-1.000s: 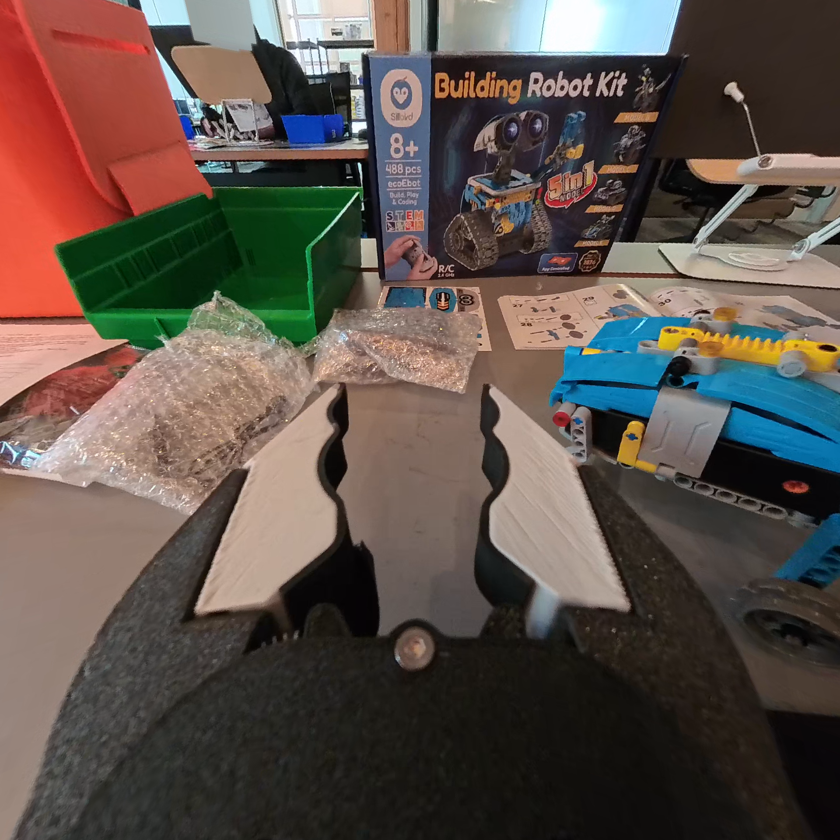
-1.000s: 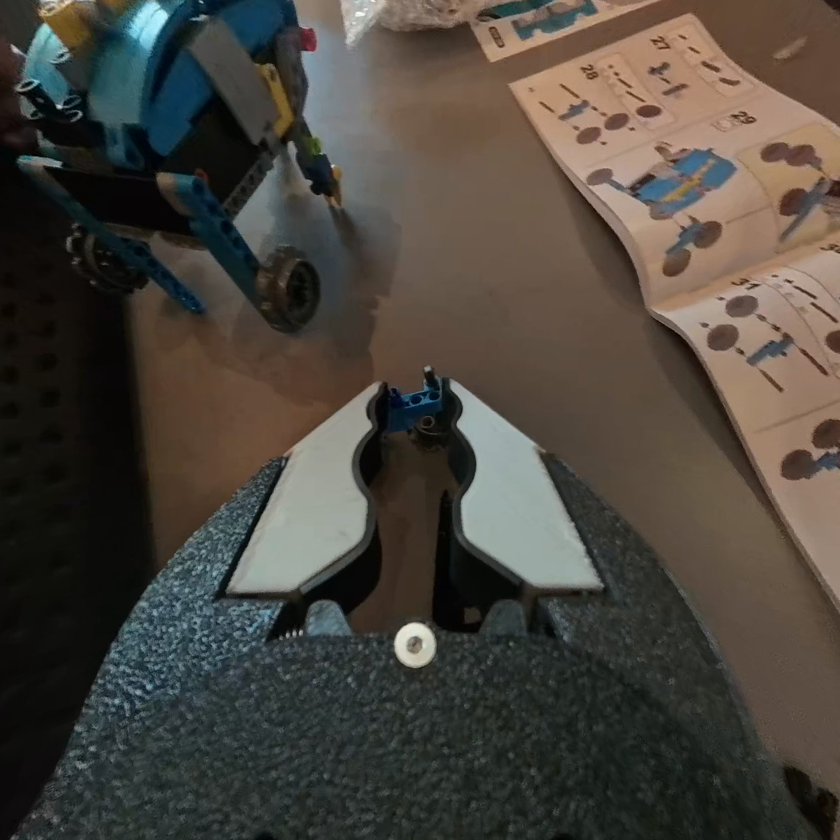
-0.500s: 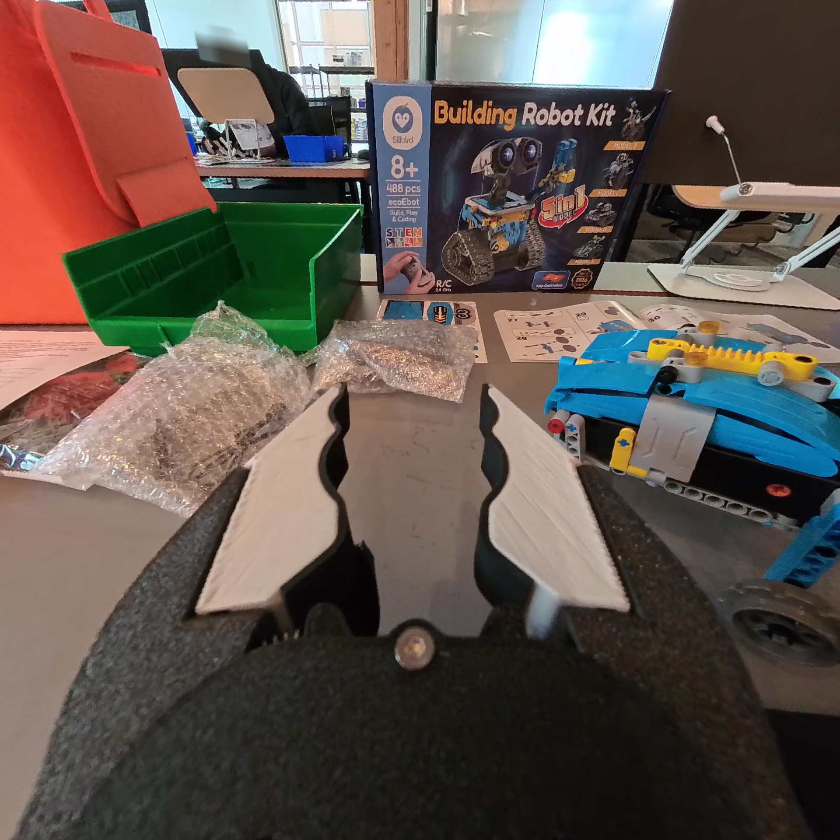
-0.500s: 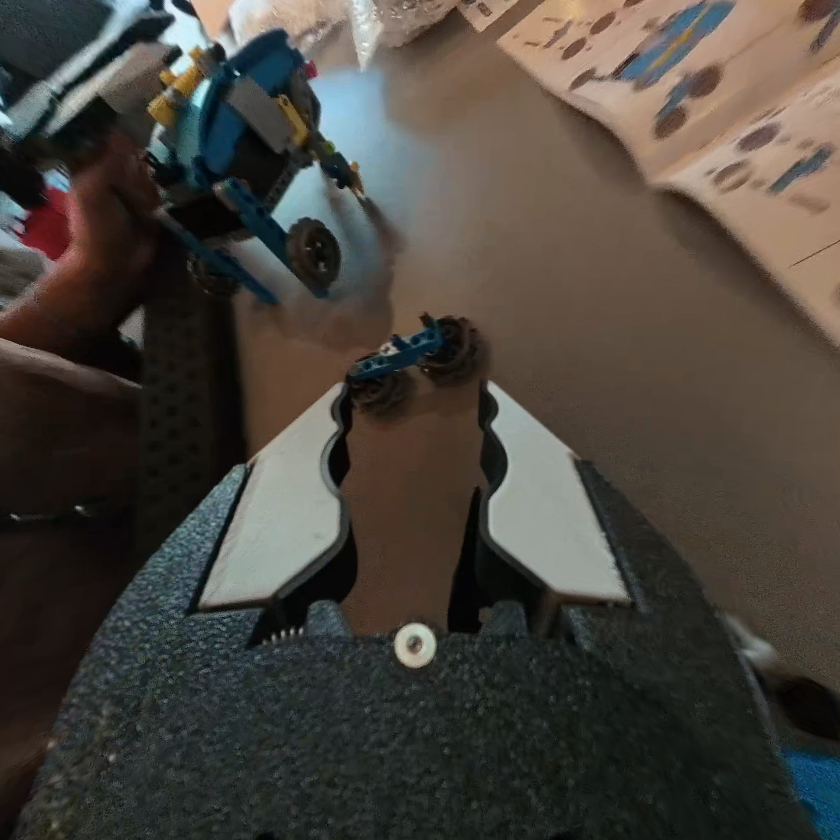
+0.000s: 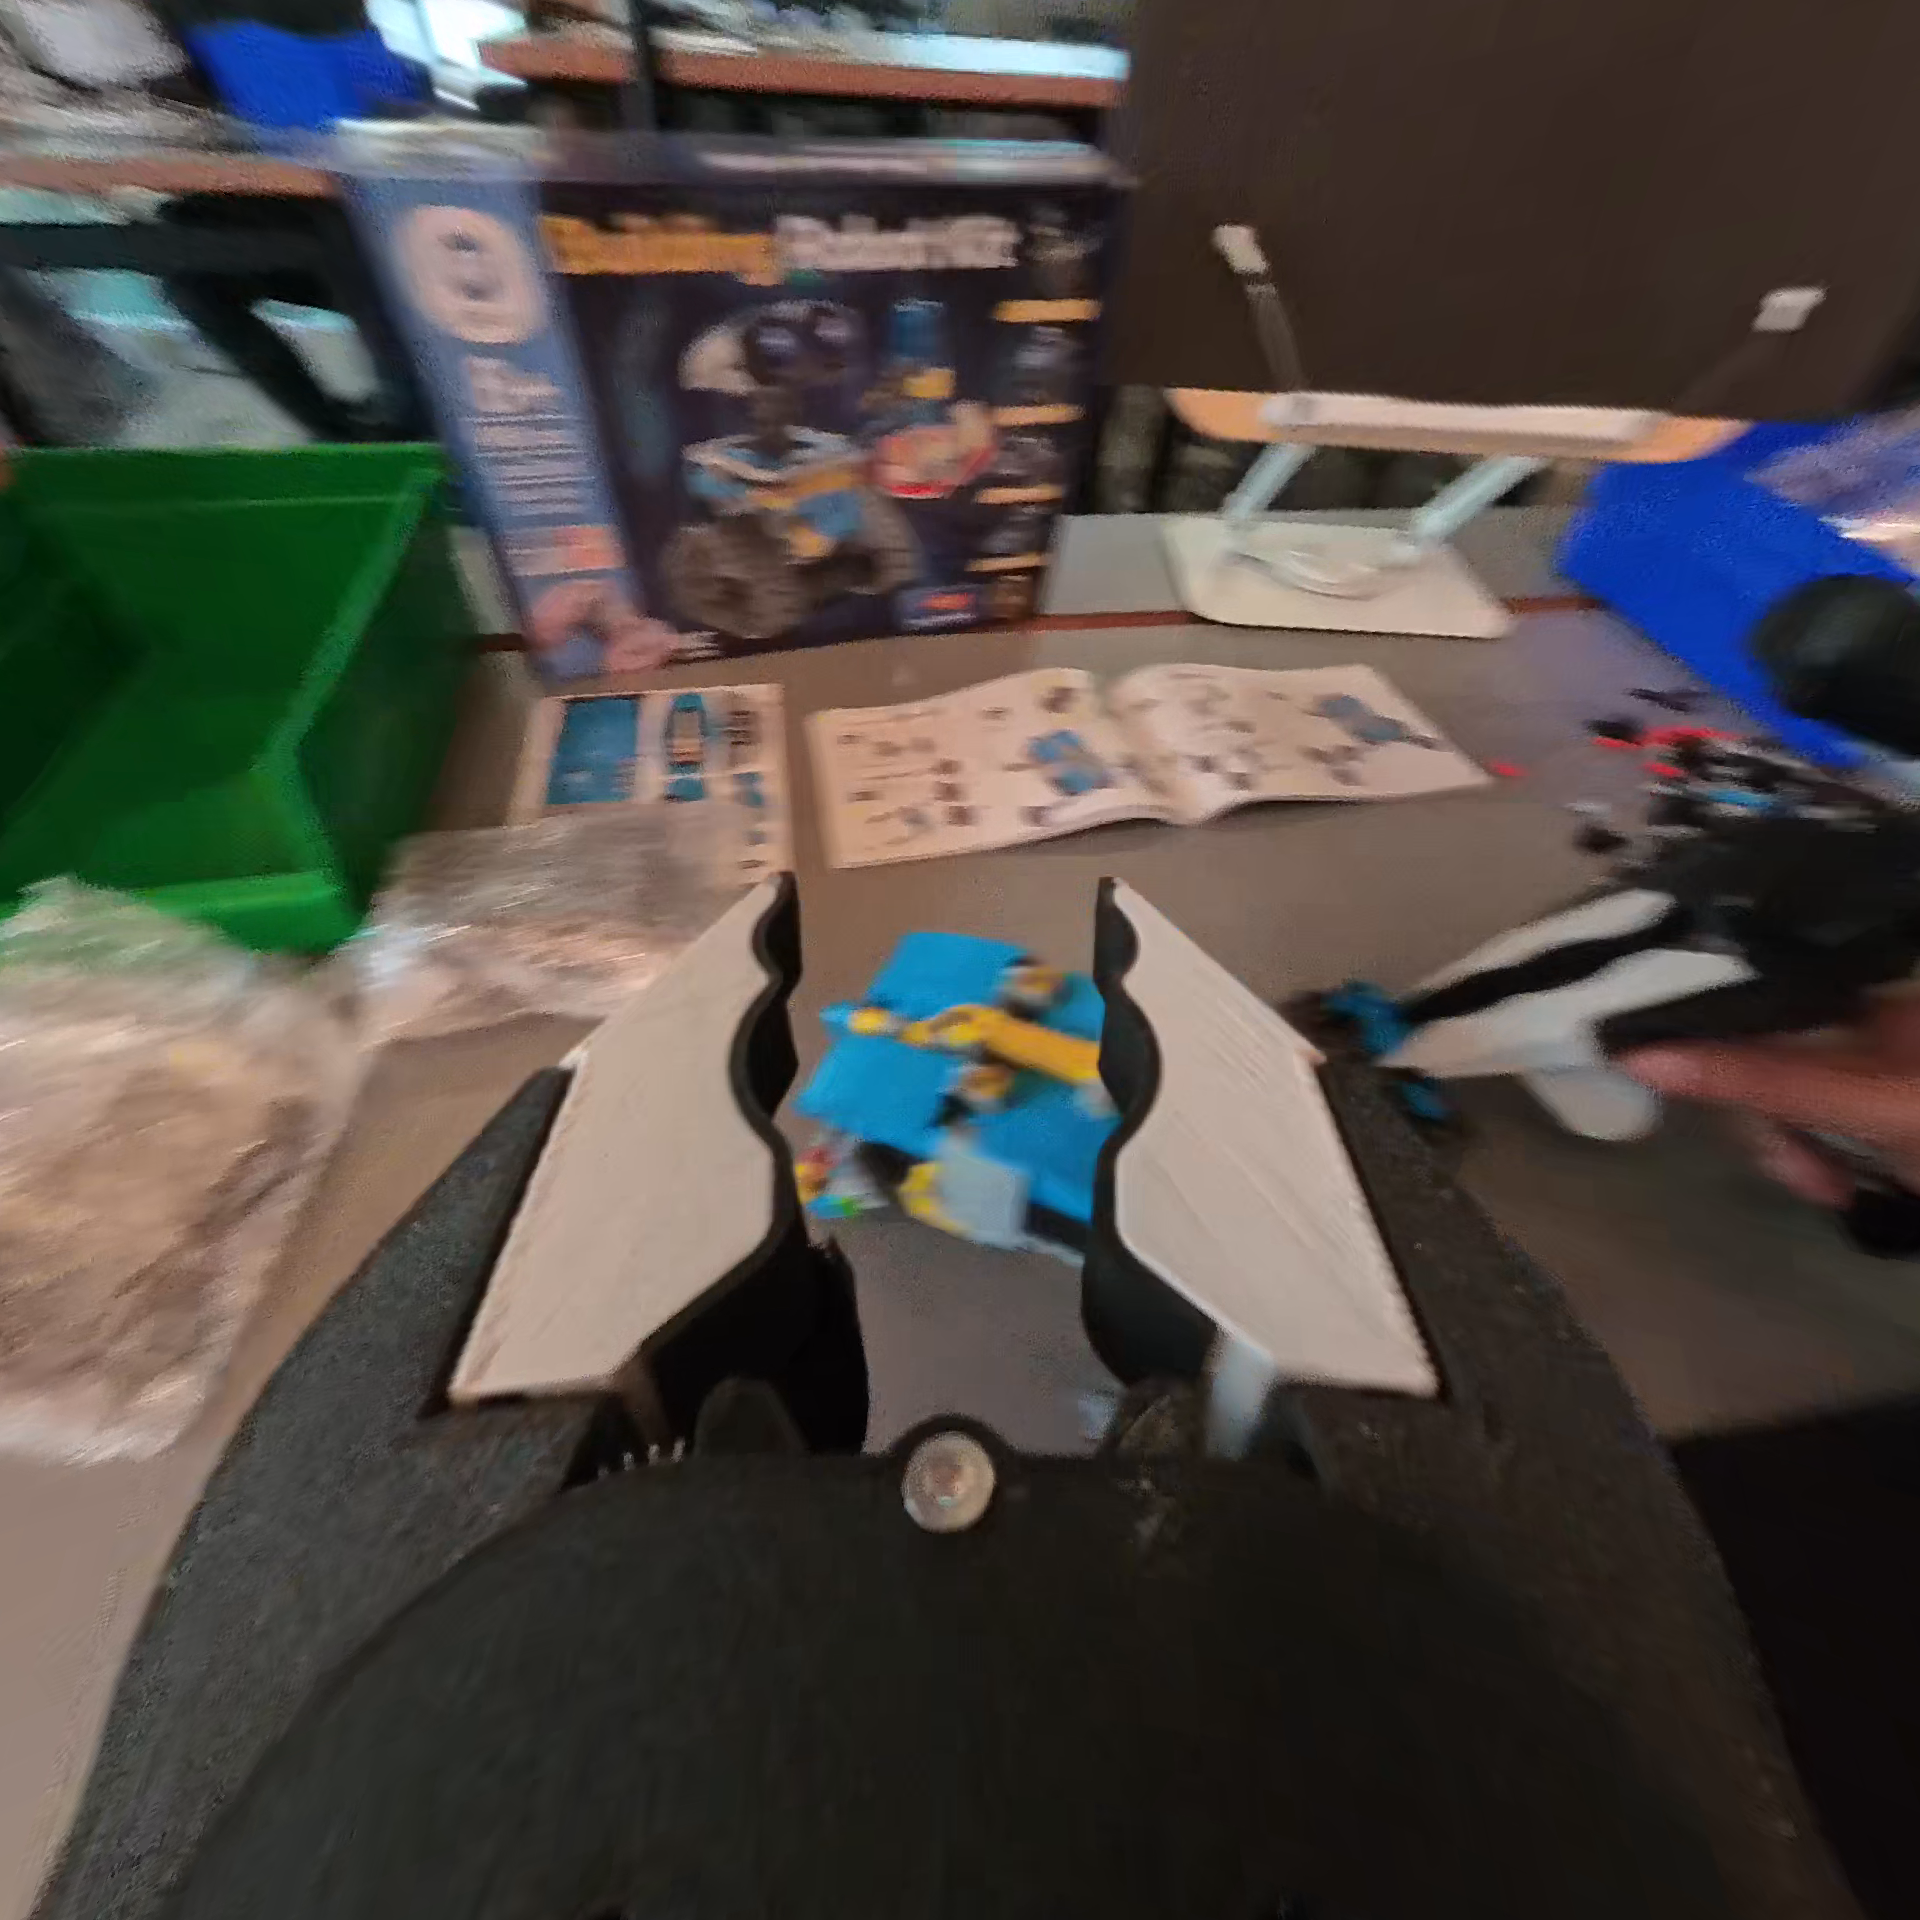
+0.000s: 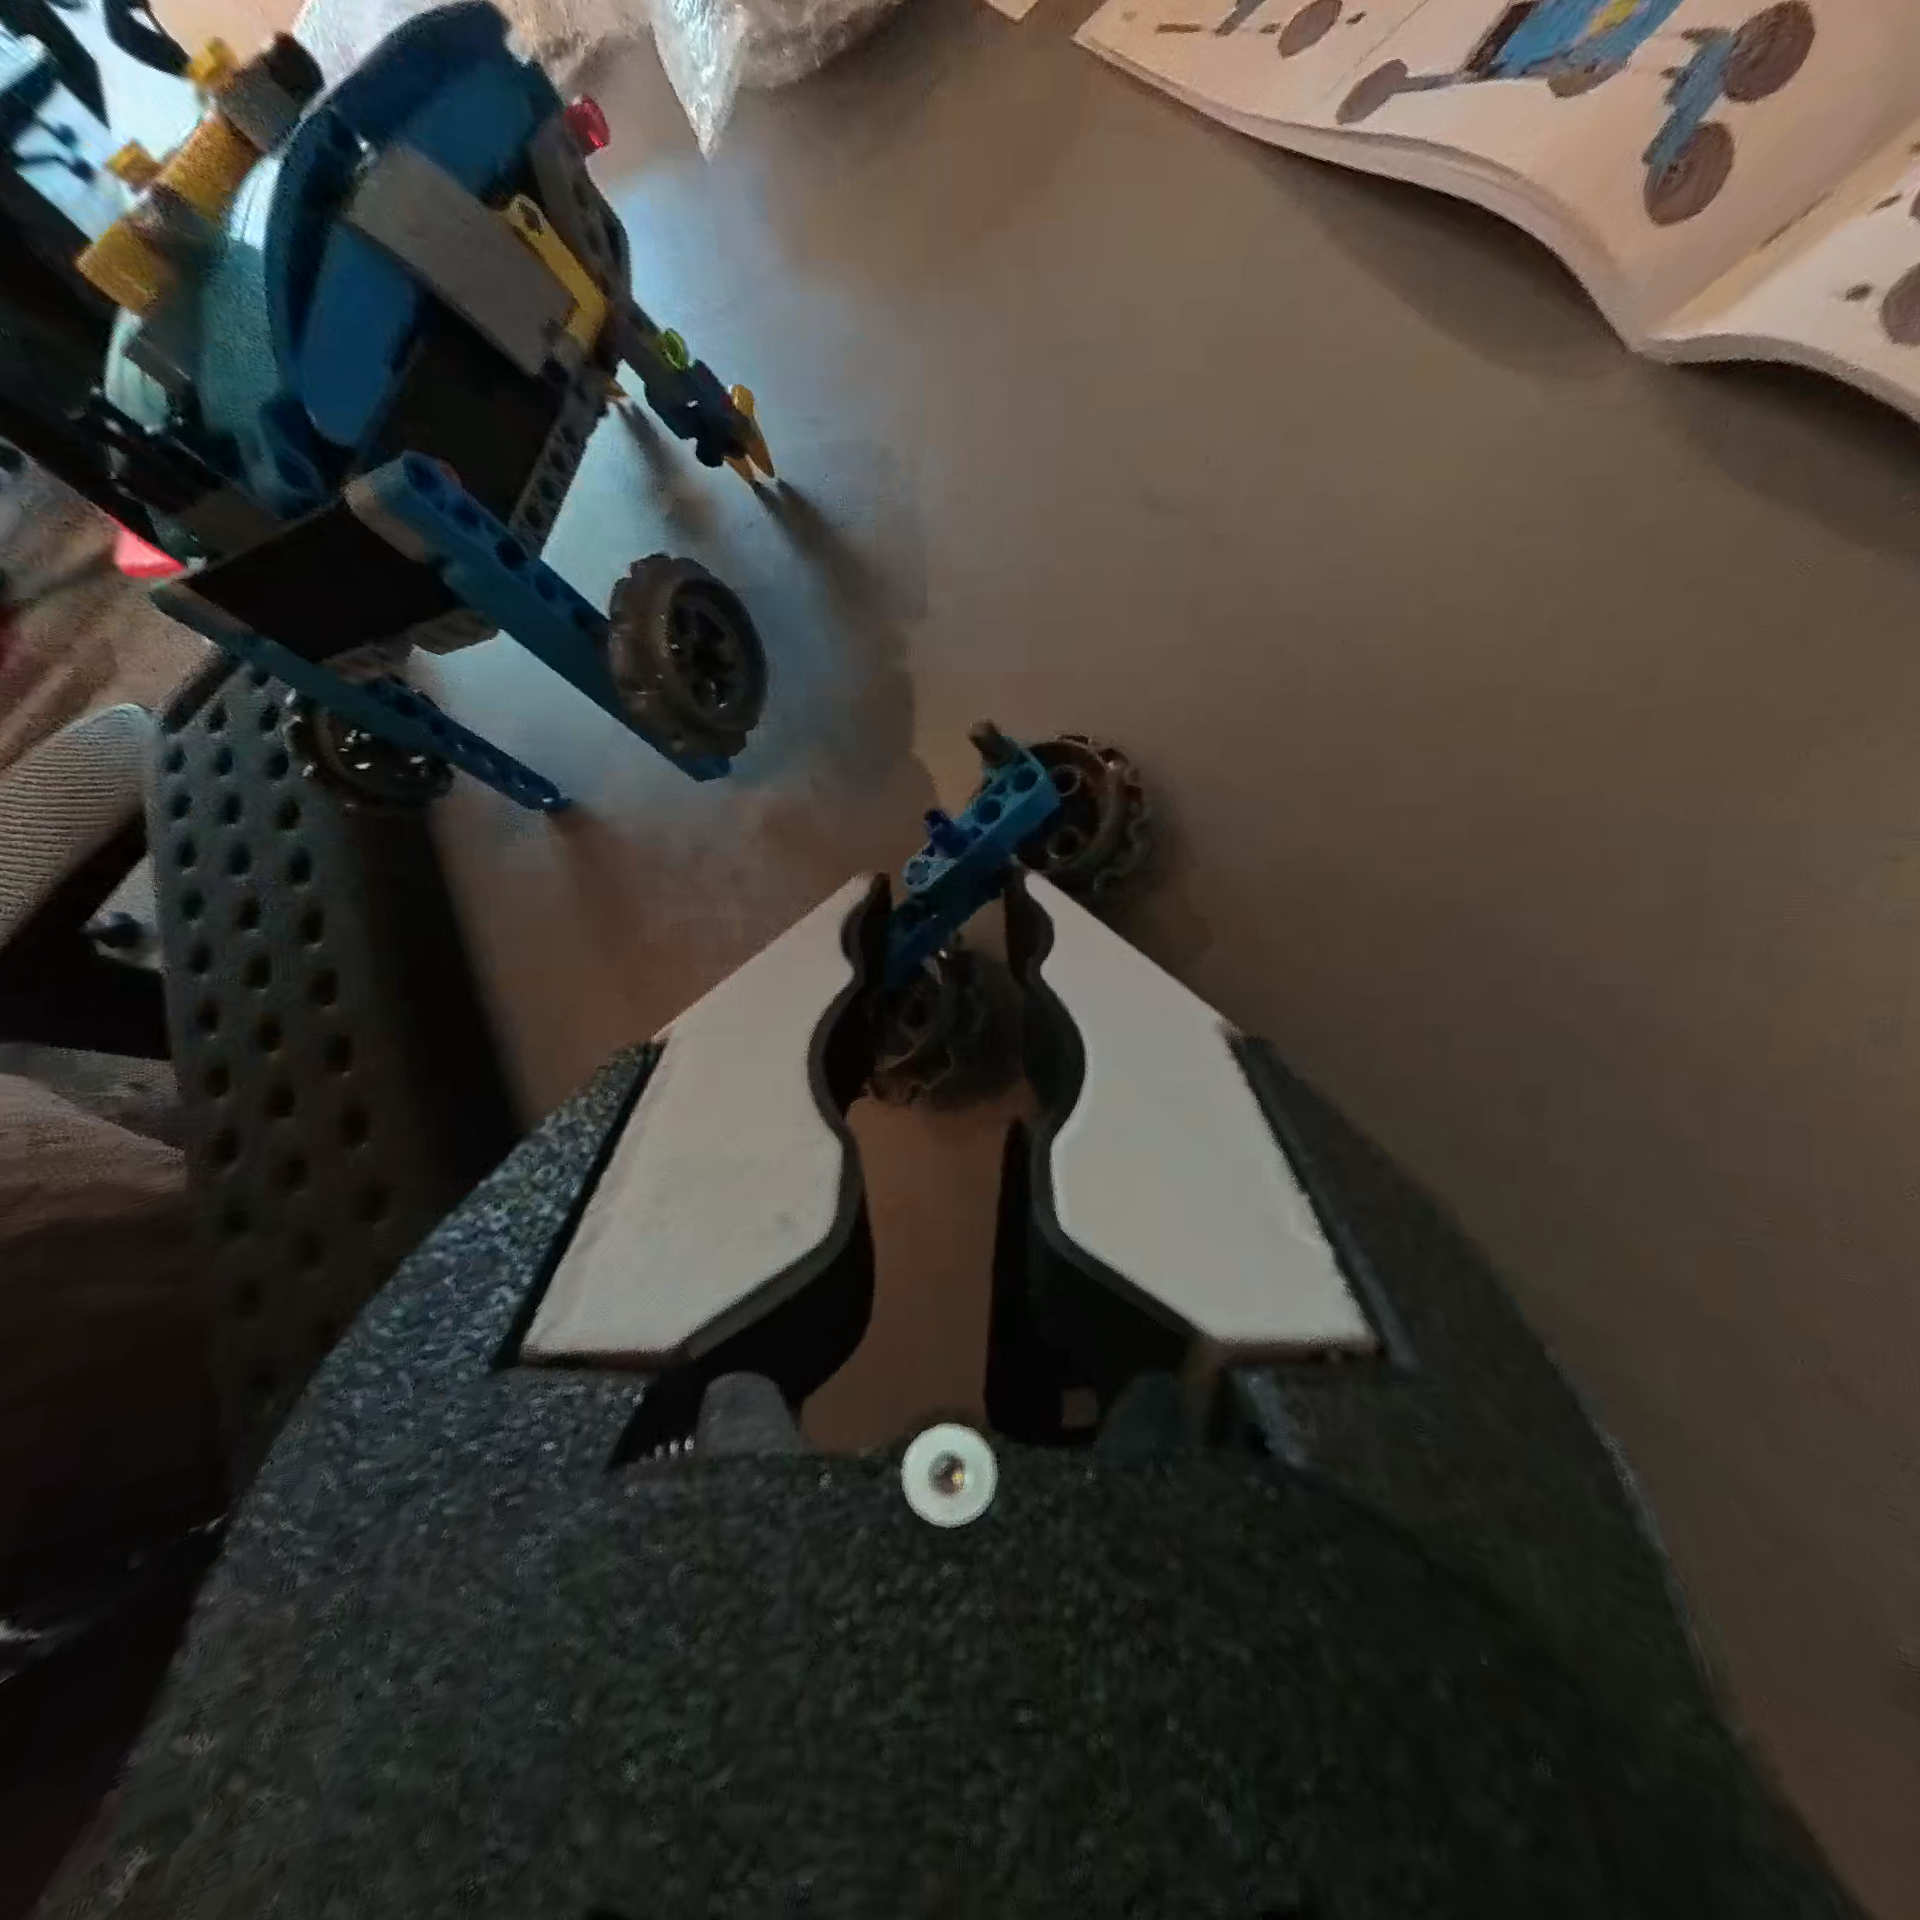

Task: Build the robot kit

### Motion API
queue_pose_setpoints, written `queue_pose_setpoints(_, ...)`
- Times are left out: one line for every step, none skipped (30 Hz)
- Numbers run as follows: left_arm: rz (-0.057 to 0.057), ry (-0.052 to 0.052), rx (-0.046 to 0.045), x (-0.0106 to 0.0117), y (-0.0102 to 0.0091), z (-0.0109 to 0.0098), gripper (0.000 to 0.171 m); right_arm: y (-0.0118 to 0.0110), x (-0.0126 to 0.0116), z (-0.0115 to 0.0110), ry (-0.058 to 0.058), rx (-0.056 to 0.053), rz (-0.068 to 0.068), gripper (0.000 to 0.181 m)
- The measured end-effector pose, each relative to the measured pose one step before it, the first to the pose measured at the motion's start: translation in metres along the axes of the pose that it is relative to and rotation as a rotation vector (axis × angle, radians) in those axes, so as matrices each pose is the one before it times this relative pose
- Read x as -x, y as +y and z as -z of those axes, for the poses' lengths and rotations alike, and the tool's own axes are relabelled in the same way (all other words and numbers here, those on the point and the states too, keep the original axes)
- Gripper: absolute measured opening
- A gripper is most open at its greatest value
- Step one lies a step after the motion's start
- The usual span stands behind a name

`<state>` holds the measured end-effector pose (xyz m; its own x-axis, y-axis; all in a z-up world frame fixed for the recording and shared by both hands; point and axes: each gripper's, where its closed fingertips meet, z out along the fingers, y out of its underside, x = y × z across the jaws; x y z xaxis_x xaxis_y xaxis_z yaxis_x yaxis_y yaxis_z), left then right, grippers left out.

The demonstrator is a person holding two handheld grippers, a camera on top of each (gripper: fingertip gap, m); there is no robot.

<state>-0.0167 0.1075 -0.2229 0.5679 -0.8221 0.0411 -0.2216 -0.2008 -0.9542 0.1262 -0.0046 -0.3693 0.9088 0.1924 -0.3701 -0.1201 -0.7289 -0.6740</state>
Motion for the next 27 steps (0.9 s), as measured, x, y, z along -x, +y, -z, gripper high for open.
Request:
queue_pose_setpoints(0.0071,0.0762,0.02097,-0.02126,-0.00442,-0.00238,0.057,-0.00041,0.00132,-0.00053,0.0079,0.0034,0.0200,0.021)
queue_pose_setpoints(0.0215,0.0701,0.01553,-0.01876,-0.00320,-0.00233,0.057,-0.00024,0.00083,0.00019,0.0098,-0.0013,0.0218,0.020)
queue_pose_setpoints(0.0339,0.0596,0.00801,-0.01569,-0.00212,-0.00204,0.056,0.00028,-0.00058,0.00140,0.0186,-0.0037,0.0200,0.019)
queue_pose_setpoints(0.0427,0.0536,0.00234,-0.01374,-0.00116,-0.00179,0.056,-0.00016,-0.00129,0.00256,0.0242,-0.0093,0.0267,0.019)
queue_pose_setpoints(0.0486,0.0523,0.00126,-0.01284,0.00050,-0.00166,0.056,-0.00096,-0.00162,0.00380,0.0277,-0.0128,0.0295,0.019)
queue_pose_setpoints(0.0517,0.0556,0.00721,-0.01287,0.00279,-0.00224,0.056,-0.00279,-0.00156,0.00505,0.0282,-0.0196,0.0310,0.019)
queue_pose_setpoints(0.0539,0.0597,0.01389,-0.01269,0.00485,-0.00277,0.056,-0.00573,-0.00043,0.00624,0.0248,-0.0318,0.0442,0.019)
queue_pose_setpoints(0.0535,0.0584,0.01524,-0.01176,0.00624,-0.00349,0.056,-0.00751,-0.00258,0.00751,0.0450,-0.0348,0.0470,0.019)
queue_pose_setpoints(0.0494,0.0501,0.01599,-0.00933,0.00700,-0.00432,0.056,-0.01043,-0.00239,0.00861,0.0497,-0.0468,0.0557,0.019)
queue_pose_setpoints(0.0448,0.0391,0.01839,-0.00660,0.00763,-0.00500,0.056,-0.01318,0.00048,0.00917,0.0408,-0.0577,0.0737,0.018)
queue_pose_setpoints(0.0401,0.0320,0.01655,-0.00483,0.00697,-0.00524,0.056,-0.01340,0.00061,0.00899,0.0482,-0.0543,0.0802,0.018)
queue_pose_setpoints(0.0314,0.0275,0.01133,-0.00397,0.00544,-0.00510,0.056,-0.01294,0.00071,0.00811,0.0509,-0.0504,0.0708,0.019)
queue_pose_setpoints(0.0181,0.0174,0.00812,-0.00267,0.00406,-0.00442,0.056,-0.01335,0.00517,0.00741,0.0215,-0.0557,0.0685,0.019)
queue_pose_setpoints(0.0045,0.0050,0.00418,-0.00142,0.00272,-0.00380,0.056,-0.01303,0.00496,0.00659,0.0230,-0.0533,0.0611,0.018)
queue_pose_setpoints(-0.0056,0.0004,-0.00267,-0.00136,0.00094,-0.00275,0.056,-0.01107,0.00421,0.00497,0.0244,-0.0394,0.0501,0.018)
queue_pose_setpoints(-0.0095,0.0012,-0.00916,-0.00163,-0.00052,-0.00170,0.056,-0.00852,0.00618,0.00344,0.0043,-0.0258,0.0428,0.018)
queue_pose_setpoints(-0.0072,0.0001,-0.01013,-0.00134,-0.00097,-0.00099,0.056,-0.00645,0.00476,0.00230,0.0090,-0.0176,0.0380,0.018)
queue_pose_setpoints(-0.0009,0.0012,-0.00948,-0.00092,-0.00130,-0.00020,0.055,-0.00532,0.00445,0.00178,0.0040,-0.0158,0.0309,0.019)
queue_pose_setpoints(0.0060,0.0063,-0.01348,-0.00109,-0.00224,0.00046,0.053,-0.00375,0.00532,0.00107,-0.0081,-0.0083,0.0237,0.018)
queue_pose_setpoints(0.0104,0.0109,-0.01422,-0.00144,-0.00236,0.00099,0.051,-0.00259,0.00405,0.00056,-0.0025,-0.0046,0.0225,0.018)
queue_pose_setpoints(0.0121,0.0116,-0.00529,-0.00154,-0.00108,0.00067,0.050,-0.00192,0.00251,0.00039,0.0066,-0.0007,0.0261,0.019)
queue_pose_setpoints(0.0069,0.0047,0.00865,-0.00045,0.00118,0.00028,0.045,-0.00015,0.00114,-0.00019,0.0127,0.0122,0.0327,0.019)
queue_pose_setpoints(-0.0017,0.0007,0.01193,0.00032,0.00217,0.00003,0.033,-0.00065,0.00081,0.00023,0.0158,0.0067,0.0433,0.019)
queue_pose_setpoints(-0.0030,0.0043,0.00375,-0.00020,0.00149,0.00037,0.025,-0.00069,0.00087,0.00037,0.0148,0.0041,0.0376,0.019)
queue_pose_setpoints(0.0075,0.0068,-0.00300,-0.00035,0.00051,0.00059,0.019,-0.00002,0.00081,0.00029,0.0124,0.0074,0.0294,0.019)
queue_pose_setpoints(0.0129,0.0057,-0.00676,0.00010,-0.00026,0.00087,0.014,-0.00055,0.00055,0.00032,0.0122,0.0013,0.0302,0.019)
queue_pose_setpoints(0.0098,0.0095,-0.00451,-0.00022,-0.00028,0.00100,0.014,-0.00146,-0.00095,0.00086,0.0200,-0.0068,0.0206,0.019)
